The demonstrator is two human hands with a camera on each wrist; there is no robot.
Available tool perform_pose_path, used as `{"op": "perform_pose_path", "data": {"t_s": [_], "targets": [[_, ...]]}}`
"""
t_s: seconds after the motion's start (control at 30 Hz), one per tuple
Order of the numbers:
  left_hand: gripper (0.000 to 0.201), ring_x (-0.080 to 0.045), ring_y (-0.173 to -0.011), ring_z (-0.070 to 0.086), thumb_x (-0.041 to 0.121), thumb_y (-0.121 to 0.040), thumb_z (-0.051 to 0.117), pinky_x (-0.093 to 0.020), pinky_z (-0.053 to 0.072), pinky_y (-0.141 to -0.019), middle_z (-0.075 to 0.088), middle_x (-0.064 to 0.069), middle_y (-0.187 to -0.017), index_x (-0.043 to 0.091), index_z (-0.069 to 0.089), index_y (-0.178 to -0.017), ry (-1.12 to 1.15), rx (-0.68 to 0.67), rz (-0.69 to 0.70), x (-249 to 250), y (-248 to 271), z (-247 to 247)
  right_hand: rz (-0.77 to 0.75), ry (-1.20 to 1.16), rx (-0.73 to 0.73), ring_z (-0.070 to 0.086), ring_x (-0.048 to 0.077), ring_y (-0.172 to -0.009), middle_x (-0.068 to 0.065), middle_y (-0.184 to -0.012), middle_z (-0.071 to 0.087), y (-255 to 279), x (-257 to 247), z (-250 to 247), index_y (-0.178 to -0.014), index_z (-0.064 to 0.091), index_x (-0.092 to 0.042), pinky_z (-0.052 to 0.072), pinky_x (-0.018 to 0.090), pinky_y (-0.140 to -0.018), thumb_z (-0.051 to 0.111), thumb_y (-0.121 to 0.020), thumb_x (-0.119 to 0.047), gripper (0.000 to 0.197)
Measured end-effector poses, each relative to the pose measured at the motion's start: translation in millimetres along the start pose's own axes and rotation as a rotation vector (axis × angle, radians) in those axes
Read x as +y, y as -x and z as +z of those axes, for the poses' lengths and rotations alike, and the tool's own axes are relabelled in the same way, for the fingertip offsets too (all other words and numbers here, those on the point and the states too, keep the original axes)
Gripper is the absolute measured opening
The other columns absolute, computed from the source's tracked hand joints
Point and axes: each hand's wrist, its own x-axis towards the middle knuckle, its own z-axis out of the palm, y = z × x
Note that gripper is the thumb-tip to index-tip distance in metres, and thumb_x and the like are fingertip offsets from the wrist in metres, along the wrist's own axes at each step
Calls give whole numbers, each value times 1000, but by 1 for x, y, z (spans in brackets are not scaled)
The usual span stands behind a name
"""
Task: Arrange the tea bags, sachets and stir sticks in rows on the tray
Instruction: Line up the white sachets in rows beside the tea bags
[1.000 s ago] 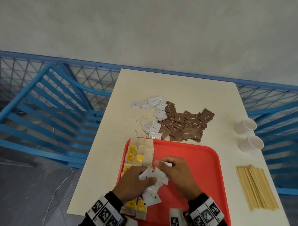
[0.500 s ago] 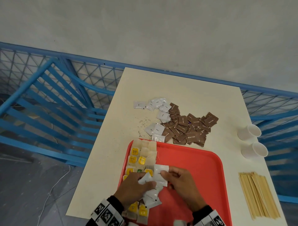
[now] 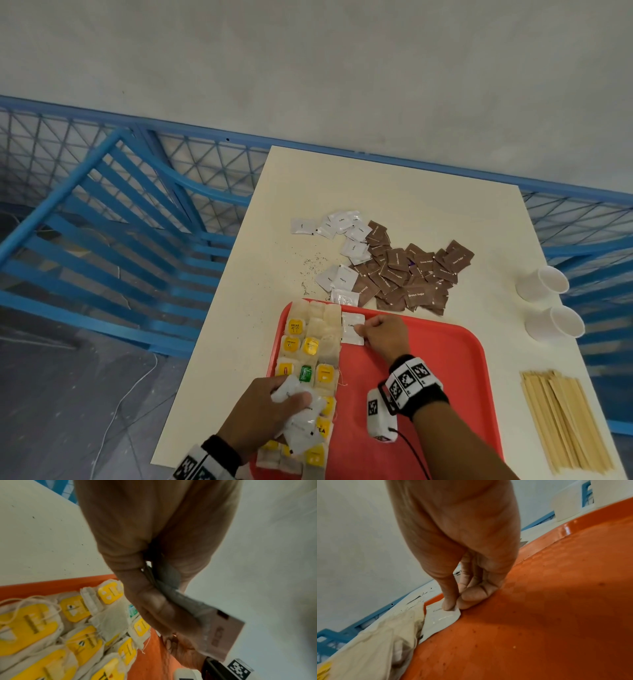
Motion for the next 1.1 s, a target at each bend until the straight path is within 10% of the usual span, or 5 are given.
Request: {"op": "perform_pose_path", "data": {"t_s": [0.27,0.4,0.7,1.1], "targets": [[15,-16,-69,65,24,-91,72,-29,50,-61,71,-7,-77,9,74,-89,139,39,109,19,0,6,-206,24,52,57,12,-69,-7,-68,63,49,-25,-30,-70,62,-12,38,18,-56,72,-86,-32,27],[8,-18,-73,70,20,-89,72,-31,54,-63,75,-6,-82,13,76,-91,217,107,223,40,1,27,-266,6,-384,52,4,-51,-7,-55,61,131,-40,-56,-67,64,-13,41,18,-52,71,-78,-60,49],[14,-27,-88,72,28,-90,71,-39,58,-76,77,-5,-94,20,77,-100,155,37,308,61,6,58,-257,-458,-314,49,1,-47,-7,-56,60,167,-28,-80,-78,68,-3,38,13,-48,73,-88,-18,19],[44,-17,-73,67,62,-73,70,-29,51,-67,74,-8,-87,24,76,-95,-37,-90,314,53,2,49,-202,-492,-377,48,6,-55,0,-65,61,147,-9,-81,-80,75,-15,38,20,-52,75,-86,-26,13]]}}
